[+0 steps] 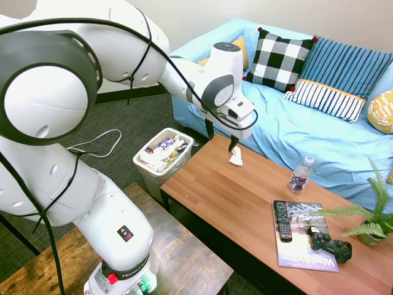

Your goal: Throw the tissue in the trash bin

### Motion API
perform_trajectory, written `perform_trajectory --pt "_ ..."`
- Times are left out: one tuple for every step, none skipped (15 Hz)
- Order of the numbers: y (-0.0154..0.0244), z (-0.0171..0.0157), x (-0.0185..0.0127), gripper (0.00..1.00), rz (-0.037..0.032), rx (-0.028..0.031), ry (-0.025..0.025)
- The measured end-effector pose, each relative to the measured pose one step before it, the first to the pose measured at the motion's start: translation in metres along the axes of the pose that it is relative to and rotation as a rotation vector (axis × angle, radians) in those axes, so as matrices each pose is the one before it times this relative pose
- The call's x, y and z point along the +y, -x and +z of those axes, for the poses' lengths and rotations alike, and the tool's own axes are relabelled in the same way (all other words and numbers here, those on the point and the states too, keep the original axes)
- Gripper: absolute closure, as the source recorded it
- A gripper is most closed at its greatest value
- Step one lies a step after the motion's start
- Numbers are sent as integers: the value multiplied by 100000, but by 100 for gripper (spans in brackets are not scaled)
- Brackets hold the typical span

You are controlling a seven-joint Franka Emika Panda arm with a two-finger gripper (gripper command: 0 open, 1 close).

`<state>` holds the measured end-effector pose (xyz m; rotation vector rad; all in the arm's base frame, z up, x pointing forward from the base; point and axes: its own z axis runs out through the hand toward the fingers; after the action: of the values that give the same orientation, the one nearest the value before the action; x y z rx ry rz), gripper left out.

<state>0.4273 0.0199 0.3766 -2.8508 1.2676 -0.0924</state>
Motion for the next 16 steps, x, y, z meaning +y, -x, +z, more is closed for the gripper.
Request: perform_trajectory --pt "-57 2 -73 0 -5 -92 74" --pt "-13 165 -20 0 11 -450 451" --pt "-181 281 -222 0 17 -104 -72" --pt "-378 527 -508 0 -80 345 -669" --pt "-563 785 -885 0 -402 443 -771" --pt "-666 1111 -1086 0 -602 191 -544" --pt "-866 1380 -1306 0 -813 118 -360" --pt "-987 1438 -1327 0 -900 124 9" --pt "-1138 1440 -1257 0 -1074 636 236" --pt "-1157 1595 -1178 0 -983 444 365" --pt "-976 1586 -1145 0 -505 210 193" --pt "-756 1573 -1181 0 -95 23 225" --pt "-555 1502 -1348 0 -443 29 10" --pt "-432 1336 -1442 0 -748 -18 181" --pt "-437 1181 -1414 0 -717 241 55" --pt "-405 1156 -1326 0 -412 121 -34"
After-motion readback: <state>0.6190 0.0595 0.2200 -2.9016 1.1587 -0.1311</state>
